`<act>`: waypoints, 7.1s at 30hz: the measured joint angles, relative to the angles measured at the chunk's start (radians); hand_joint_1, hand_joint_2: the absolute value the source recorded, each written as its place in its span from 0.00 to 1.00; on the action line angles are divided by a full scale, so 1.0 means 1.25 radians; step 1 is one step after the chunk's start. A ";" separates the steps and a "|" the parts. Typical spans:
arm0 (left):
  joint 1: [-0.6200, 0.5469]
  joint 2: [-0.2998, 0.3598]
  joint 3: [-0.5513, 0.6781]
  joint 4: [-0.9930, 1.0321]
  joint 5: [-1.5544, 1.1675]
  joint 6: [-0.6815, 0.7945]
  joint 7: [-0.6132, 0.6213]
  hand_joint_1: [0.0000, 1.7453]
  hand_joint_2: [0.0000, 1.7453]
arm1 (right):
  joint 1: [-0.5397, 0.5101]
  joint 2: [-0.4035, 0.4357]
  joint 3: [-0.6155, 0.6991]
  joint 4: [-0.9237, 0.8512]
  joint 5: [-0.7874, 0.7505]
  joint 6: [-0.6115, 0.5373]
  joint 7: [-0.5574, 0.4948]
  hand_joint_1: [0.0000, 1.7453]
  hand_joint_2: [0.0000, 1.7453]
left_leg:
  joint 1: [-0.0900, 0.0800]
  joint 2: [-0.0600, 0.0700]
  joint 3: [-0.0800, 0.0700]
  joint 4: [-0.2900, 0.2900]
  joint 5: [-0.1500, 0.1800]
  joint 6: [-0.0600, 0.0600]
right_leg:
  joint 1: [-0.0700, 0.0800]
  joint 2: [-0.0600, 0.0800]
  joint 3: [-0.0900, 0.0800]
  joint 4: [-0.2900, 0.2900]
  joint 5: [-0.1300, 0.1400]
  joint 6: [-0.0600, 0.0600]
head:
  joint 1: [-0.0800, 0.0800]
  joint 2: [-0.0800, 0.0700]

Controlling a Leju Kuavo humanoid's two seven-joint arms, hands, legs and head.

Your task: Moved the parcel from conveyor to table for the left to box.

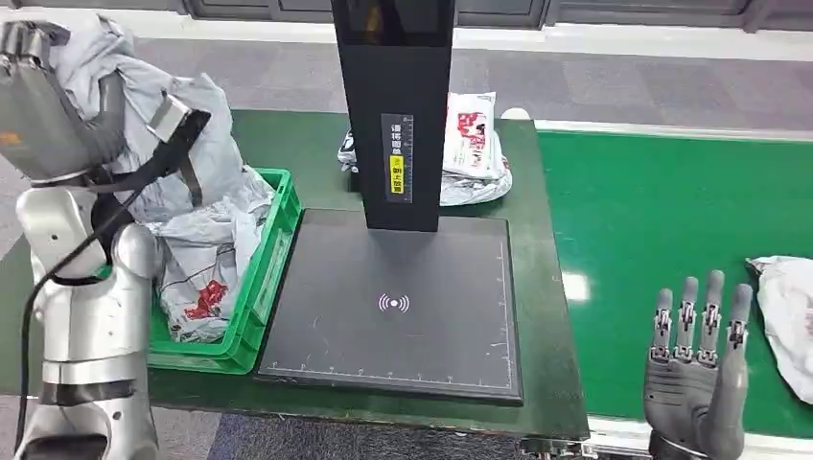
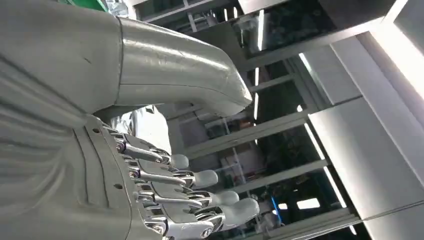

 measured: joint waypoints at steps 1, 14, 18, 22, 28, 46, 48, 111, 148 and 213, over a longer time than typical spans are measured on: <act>-0.011 0.013 -0.002 0.013 0.000 -0.005 0.021 1.00 1.00 | -0.002 0.000 0.000 0.002 0.000 0.000 0.002 0.00 1.00 | 0.000 0.001 0.000 0.000 0.000 0.000 | 0.000 0.000 0.000 0.000 0.000 0.000 | 0.000 0.000; -0.033 0.089 -0.053 0.108 0.000 -0.057 0.090 1.00 1.00 | -0.008 0.000 -0.002 0.012 -0.013 0.000 0.006 0.00 1.00 | 0.000 0.000 -0.002 0.000 0.000 0.000 | 0.000 0.001 -0.002 0.000 0.000 -0.001 | 0.000 0.000; -0.033 0.091 -0.059 0.119 0.000 -0.057 0.090 1.00 1.00 | -0.008 0.000 -0.002 0.012 -0.013 0.000 0.006 0.00 1.00 | 0.000 0.000 -0.002 0.000 0.000 0.000 | 0.000 0.001 -0.002 0.000 0.000 -0.001 | 0.000 0.000; -0.032 0.091 -0.063 0.126 0.000 -0.084 0.100 1.00 1.00 | -0.008 0.000 -0.004 0.012 -0.014 0.001 0.006 0.00 1.00 | 0.000 0.000 -0.002 0.000 0.000 0.000 | 0.000 0.001 -0.002 0.000 0.000 -0.001 | 0.000 0.000; 0.018 0.075 -0.087 0.179 0.000 -0.203 0.112 1.00 1.00 | -0.002 0.000 -0.018 0.012 -0.015 0.004 0.002 0.00 1.00 | 0.000 0.000 -0.002 0.000 0.000 0.000 | 0.000 0.001 -0.002 0.000 0.000 -0.001 | 0.000 0.000; 0.158 0.089 -0.132 0.475 -0.002 -0.577 0.104 0.00 1.00 | -0.014 0.000 -0.044 0.058 0.002 0.033 -0.012 0.00 1.00 | -0.001 0.007 0.024 -0.008 -0.015 -0.003 | -0.005 0.005 0.027 0.000 -0.011 -0.006 | 0.001 0.000; 0.157 0.093 -0.129 0.488 -0.002 -0.578 0.108 0.00 1.00 | -0.017 0.000 -0.044 0.064 0.002 0.030 -0.010 0.00 1.00 | -0.002 0.009 0.033 -0.011 -0.021 -0.004 | -0.006 0.007 0.033 0.000 -0.014 -0.008 | 0.000 0.000; 0.343 -0.104 -0.034 -0.100 0.133 -0.049 -0.006 0.00 0.00 | 0.025 0.002 -0.055 0.061 -0.042 -0.037 -0.014 0.00 1.00 | 0.003 -0.001 0.028 -0.015 -0.007 -0.016 | -0.001 0.002 0.017 0.000 -0.011 -0.016 | 0.000 0.000; 0.493 -0.200 -0.225 0.009 0.891 -0.340 -0.320 0.00 1.00 | -0.232 -0.310 -0.353 0.449 1.325 -0.676 0.395 0.00 1.00 | -0.003 0.001 0.014 -0.008 -0.008 0.002 | -0.006 0.004 0.013 -0.004 -0.006 0.000 | -0.002 0.000; 0.411 -0.204 -0.299 0.205 0.982 -0.342 -0.336 0.00 1.00 | -0.549 -0.277 -0.074 1.148 1.096 -0.581 0.349 1.00 1.00 | -0.005 -0.005 0.011 -0.008 -0.002 0.005 | -0.007 0.000 0.009 -0.004 -0.001 0.004 | -0.002 0.000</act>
